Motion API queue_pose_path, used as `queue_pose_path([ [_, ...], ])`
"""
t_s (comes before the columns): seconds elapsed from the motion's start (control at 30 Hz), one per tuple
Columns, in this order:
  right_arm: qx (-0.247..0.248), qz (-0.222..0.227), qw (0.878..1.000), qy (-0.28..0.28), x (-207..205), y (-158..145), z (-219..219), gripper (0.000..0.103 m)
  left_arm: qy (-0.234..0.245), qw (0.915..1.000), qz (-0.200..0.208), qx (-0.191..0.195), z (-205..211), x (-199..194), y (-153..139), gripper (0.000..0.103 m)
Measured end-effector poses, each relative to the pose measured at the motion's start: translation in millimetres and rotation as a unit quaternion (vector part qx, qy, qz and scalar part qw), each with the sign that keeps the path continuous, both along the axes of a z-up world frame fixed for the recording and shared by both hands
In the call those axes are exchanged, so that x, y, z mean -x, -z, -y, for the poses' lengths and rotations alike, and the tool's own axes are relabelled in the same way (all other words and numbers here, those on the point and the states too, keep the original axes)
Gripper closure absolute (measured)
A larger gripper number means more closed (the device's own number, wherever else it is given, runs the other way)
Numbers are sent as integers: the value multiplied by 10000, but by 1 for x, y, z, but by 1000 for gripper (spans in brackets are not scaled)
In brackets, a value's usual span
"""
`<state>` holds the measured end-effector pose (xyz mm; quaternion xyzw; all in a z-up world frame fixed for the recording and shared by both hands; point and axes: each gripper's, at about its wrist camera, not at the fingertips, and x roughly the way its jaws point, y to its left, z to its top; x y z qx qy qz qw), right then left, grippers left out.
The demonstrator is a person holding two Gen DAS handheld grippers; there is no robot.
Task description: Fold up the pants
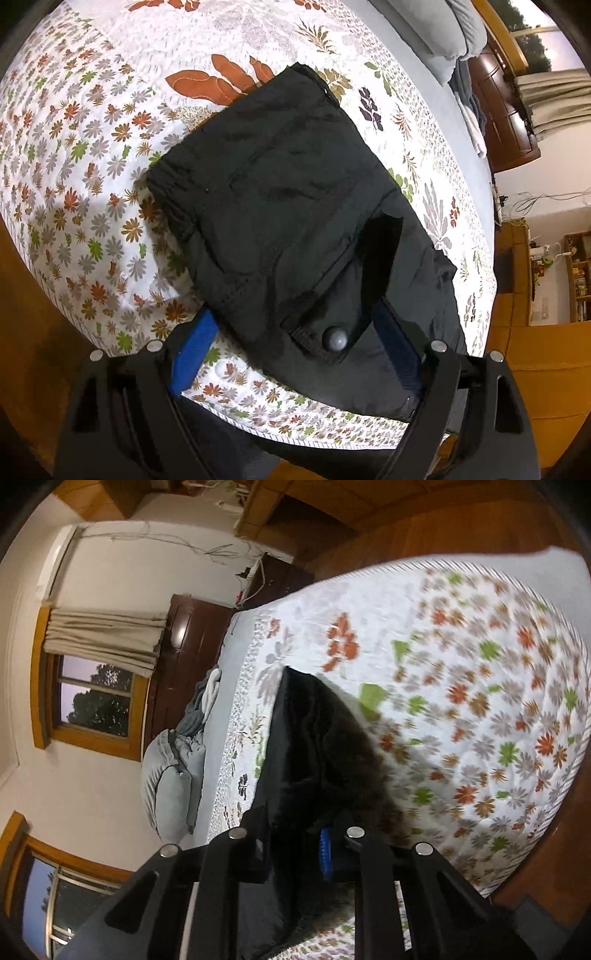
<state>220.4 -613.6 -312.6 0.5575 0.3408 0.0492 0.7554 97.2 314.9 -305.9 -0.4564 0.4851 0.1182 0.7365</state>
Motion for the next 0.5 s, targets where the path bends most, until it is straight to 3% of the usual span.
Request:
queue_pose_path([
  [0.27, 553, 120, 9982, -194, -3, -55, -17, 85, -55, 9999, 115, 13, -7, 10, -1, 18],
  [0.5, 1102, 312, 9925, -419, 5, -104, -41, 85, 104, 9968, 191, -774, 0, 15, -10, 18],
])
